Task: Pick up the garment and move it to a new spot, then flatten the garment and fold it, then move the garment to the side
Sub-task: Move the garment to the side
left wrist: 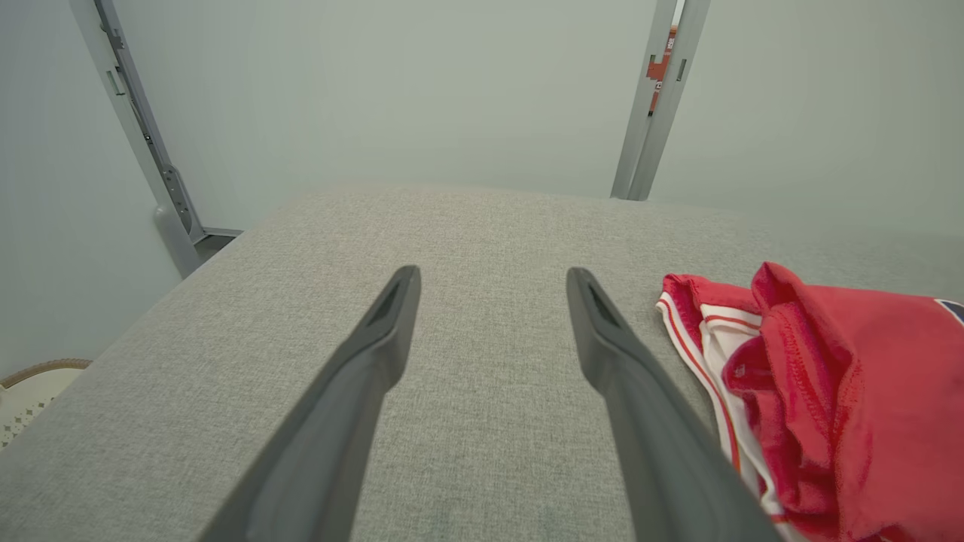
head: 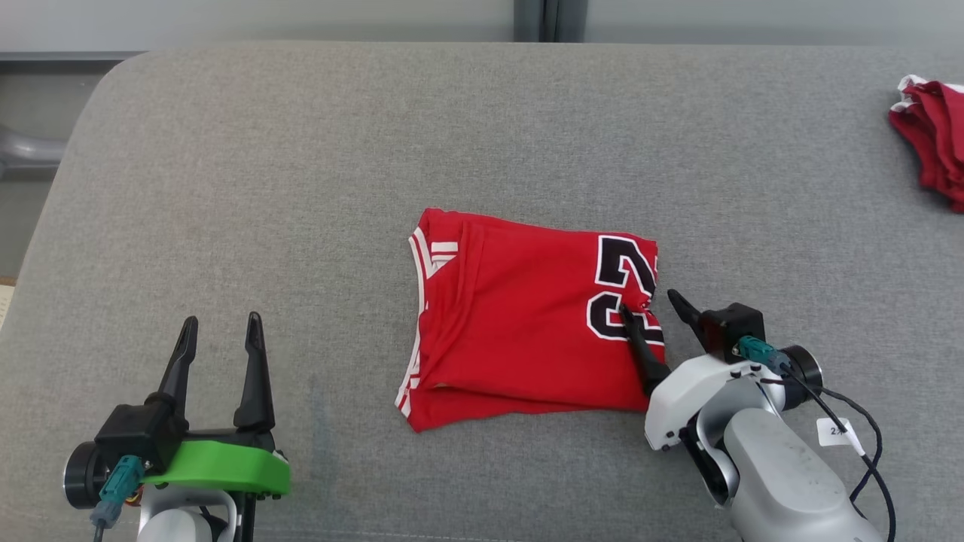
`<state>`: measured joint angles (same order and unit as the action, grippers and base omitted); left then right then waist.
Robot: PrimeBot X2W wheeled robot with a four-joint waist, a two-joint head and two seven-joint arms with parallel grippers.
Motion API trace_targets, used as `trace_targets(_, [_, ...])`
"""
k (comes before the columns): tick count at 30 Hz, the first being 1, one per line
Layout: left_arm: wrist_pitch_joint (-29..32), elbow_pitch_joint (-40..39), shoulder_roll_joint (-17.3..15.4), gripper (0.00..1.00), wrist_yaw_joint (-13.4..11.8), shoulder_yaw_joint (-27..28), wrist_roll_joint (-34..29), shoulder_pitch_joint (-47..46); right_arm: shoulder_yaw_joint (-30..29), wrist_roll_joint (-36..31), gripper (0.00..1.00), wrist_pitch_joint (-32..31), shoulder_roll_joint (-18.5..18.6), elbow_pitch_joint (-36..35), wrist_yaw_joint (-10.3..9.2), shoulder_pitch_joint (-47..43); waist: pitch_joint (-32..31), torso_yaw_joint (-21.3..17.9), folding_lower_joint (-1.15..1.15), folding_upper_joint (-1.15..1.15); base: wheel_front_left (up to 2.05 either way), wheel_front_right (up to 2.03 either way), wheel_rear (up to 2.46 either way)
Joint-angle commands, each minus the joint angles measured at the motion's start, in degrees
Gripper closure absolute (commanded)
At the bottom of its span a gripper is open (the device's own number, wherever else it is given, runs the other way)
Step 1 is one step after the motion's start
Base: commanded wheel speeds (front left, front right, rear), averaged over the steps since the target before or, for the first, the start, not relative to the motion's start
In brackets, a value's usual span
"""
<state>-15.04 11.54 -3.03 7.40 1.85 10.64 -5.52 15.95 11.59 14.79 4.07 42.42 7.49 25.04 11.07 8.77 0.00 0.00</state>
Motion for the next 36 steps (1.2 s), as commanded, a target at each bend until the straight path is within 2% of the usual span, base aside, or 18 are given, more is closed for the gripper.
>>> trace_targets(1, [-0.14, 0.10, 0.01, 0.00, 0.16, 0.05, 0.47, -0.92, 0.13, 0.72, 0.00, 0.29, -0.18, 1.49, 0.00, 0.62, 1.17, 1.03, 0.00, 0.00, 0.00, 0.00, 0.00])
trace_targets(5, [-0.14, 0.20, 0.04, 0.00, 0.17, 0.30, 0.33, -1.13, 0.96, 2.06, 0.00, 0.19, -0.71, 5.59, 0.01, 1.09, 1.52, 1.04, 0.00, 0.00, 0.00, 0.00, 0.00])
trace_targets(6, [-0.14, 0.24, 0.05, 0.00, 0.17, 0.30, 0.26, -1.25, 1.85, 3.64, 0.28, 0.10, -0.87, 6.43, 0.01, 0.89, 1.58, 0.97, 0.00, 0.00, 0.00, 0.00, 0.00])
trace_targets(7, [-0.14, 0.28, 0.06, 0.00, 0.17, 0.29, 0.21, -1.35, 2.87, 4.79, 1.00, 0.08, -1.02, 6.95, 0.01, 0.86, 1.62, 0.91, 0.00, 0.00, 0.00, 0.00, 0.00])
trace_targets(10, [-0.14, 0.64, 0.09, 0.00, 0.17, -0.25, 0.18, -2.13, 6.00, 8.36, 1.00, 0.20, -0.99, 7.37, 0.00, 4.96, 1.99, 0.24, 0.00, 0.00, 0.00, 0.00, 0.00])
trace_targets(17, [-0.14, -0.43, 0.09, 0.00, 0.17, -0.71, 0.41, -3.47, 6.58, 7.16, 1.00, 0.37, 4.88, 5.05, -0.01, 12.34, 5.07, -1.31, 0.00, 0.00, 0.00, 0.00, 0.00])
trace_targets(27, [-0.13, -4.45, 0.05, 0.00, 0.17, -1.93, 0.08, -8.79, 8.62, 7.77, 1.00, -1.11, 20.25, 1.60, -0.01, 27.80, 17.11, -6.04, 0.00, 0.00, 0.00, 0.00, 0.00])
trace_targets(36, [-0.08, -10.53, -1.03, 0.00, 0.17, -1.58, -2.08, -11.34, 6.06, 11.36, 1.00, -3.82, 33.61, -3.12, -0.02, 35.45, 24.18, -11.67, 0.00, 0.00, 0.00, 0.00, 0.00])
